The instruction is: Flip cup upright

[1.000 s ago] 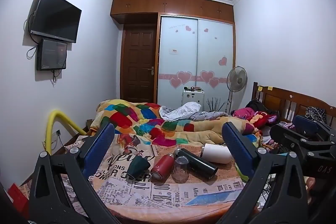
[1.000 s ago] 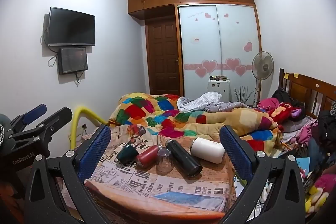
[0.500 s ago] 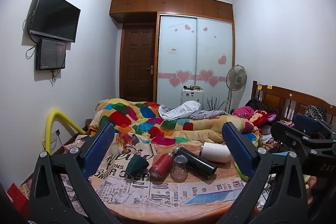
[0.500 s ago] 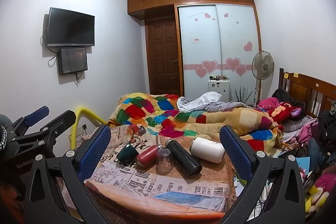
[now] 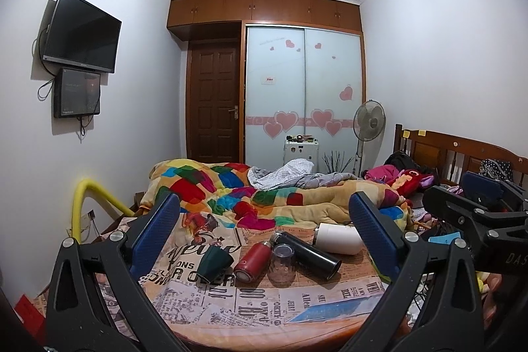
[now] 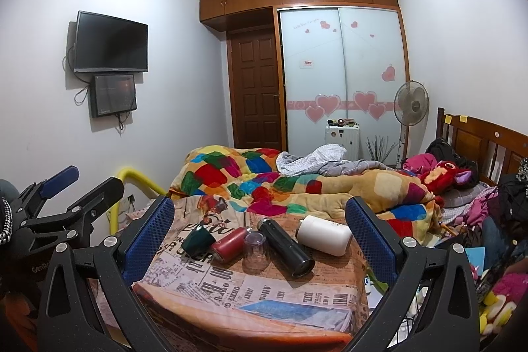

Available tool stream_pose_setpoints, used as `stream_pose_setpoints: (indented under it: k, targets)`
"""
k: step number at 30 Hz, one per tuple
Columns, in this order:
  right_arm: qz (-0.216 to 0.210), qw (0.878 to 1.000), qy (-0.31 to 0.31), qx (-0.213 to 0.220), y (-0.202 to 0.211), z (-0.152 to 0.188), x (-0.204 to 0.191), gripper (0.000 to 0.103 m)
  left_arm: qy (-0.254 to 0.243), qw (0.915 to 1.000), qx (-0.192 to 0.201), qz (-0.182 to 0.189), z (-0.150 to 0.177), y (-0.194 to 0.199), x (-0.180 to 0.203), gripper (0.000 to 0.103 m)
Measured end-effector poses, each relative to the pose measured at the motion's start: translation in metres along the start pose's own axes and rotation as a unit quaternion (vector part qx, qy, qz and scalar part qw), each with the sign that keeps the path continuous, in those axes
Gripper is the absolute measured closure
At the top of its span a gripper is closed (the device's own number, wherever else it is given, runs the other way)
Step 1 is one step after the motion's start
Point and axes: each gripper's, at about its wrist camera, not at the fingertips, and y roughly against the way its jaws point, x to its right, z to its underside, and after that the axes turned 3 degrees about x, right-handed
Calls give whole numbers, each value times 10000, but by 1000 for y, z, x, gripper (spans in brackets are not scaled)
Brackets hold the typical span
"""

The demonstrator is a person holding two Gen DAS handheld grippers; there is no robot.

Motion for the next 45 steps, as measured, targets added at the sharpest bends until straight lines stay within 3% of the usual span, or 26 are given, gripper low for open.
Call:
stream_pose_setpoints:
  k: [45]
  targets:
    - [2, 10000, 46, -21, 2, 1, 0, 0, 83, 9999, 7, -118, 4, -8, -5, 0]
